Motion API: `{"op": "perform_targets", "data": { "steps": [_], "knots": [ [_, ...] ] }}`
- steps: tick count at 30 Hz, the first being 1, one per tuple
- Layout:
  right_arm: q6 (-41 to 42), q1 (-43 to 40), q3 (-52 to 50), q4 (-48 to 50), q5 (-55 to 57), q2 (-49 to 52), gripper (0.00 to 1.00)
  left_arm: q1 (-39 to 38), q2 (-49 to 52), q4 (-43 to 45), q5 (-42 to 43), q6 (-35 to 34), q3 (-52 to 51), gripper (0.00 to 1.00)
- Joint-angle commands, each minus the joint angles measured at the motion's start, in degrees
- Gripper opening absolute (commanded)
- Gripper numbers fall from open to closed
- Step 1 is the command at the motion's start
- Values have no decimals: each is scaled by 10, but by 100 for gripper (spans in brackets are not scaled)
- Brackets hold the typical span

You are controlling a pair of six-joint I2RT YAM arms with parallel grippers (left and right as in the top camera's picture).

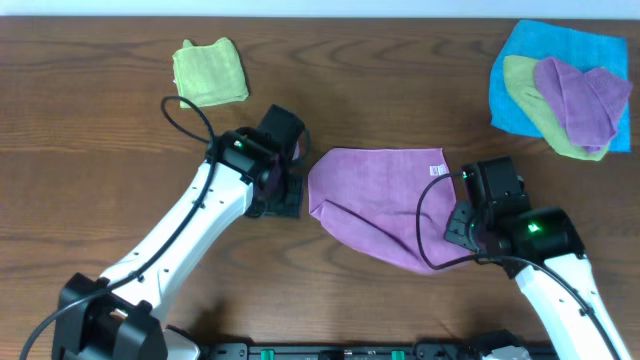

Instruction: Fold the cloth

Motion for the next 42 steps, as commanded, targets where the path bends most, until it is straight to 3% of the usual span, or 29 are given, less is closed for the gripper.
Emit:
{"op": "perform_targets", "data": {
  "steps": [1,5,9,11,12,16,18,23,29,37,42],
  "knots": [
    [-7,1,7,-1,33,-3,99,-11,2,0,4,7,-21,57],
    [2,1,7,3,-16,-3,99,-31,2,31,20,5,-47,57],
    [0,1,6,29,-196,-3,99,-55,4,119,44,6,-74,57],
    [-30,3,3,49,-278,-3,98,-58,9,152,33,6,-81,58],
    [-94,13,1,66,-312,-4,96,-56,18,169,33,6,-84,56],
    [-323,73,-8,52,-303,-3,96,-29,61,175,34,8,-84,53],
    [-360,112,-11,44,-278,-2,96,-12,77,184,37,8,-84,49],
    [-322,205,-11,56,-196,0,94,3,110,240,125,8,-84,47],
    [-299,264,-33,86,-154,23,89,1,148,283,126,-14,-84,48],
    [-275,316,-48,185,-27,137,82,2,179,322,133,-33,-84,47],
    [-281,328,-48,209,-3,191,81,4,179,349,132,-36,-84,52]
  ]
}}
